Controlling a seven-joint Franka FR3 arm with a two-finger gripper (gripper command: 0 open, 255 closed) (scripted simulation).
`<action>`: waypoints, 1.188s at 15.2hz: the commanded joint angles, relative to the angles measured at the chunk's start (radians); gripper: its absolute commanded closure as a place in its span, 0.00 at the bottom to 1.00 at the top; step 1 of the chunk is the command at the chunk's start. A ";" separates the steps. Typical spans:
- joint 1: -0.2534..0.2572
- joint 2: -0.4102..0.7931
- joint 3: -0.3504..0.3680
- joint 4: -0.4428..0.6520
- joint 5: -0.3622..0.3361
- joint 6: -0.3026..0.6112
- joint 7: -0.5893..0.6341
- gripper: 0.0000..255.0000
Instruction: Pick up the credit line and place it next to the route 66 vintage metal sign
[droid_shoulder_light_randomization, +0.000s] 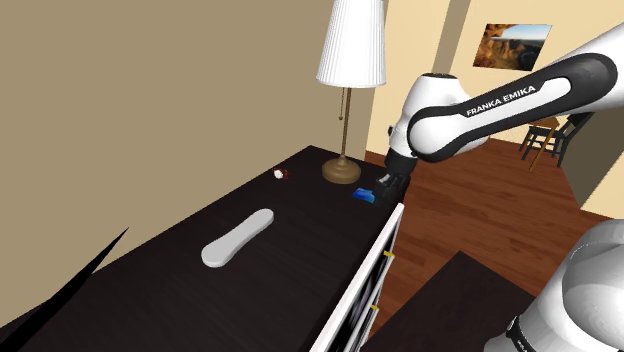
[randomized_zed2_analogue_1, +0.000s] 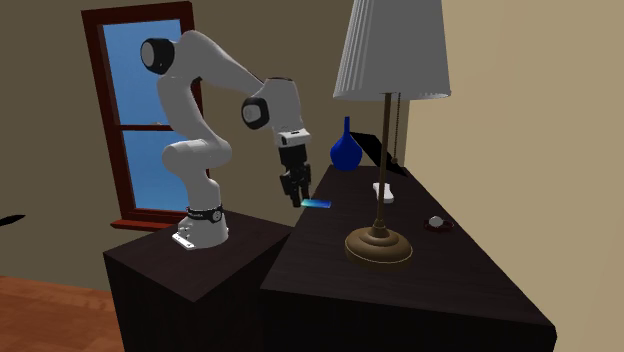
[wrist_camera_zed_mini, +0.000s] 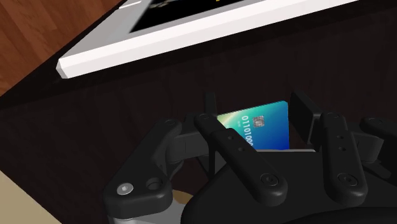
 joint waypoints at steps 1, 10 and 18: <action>-0.002 -0.023 0.000 0.013 -0.003 -0.036 0.003 1.00; -0.005 -0.084 0.001 0.093 -0.011 -0.178 0.012 1.00; -0.007 -0.117 0.001 0.179 -0.016 -0.296 0.020 1.00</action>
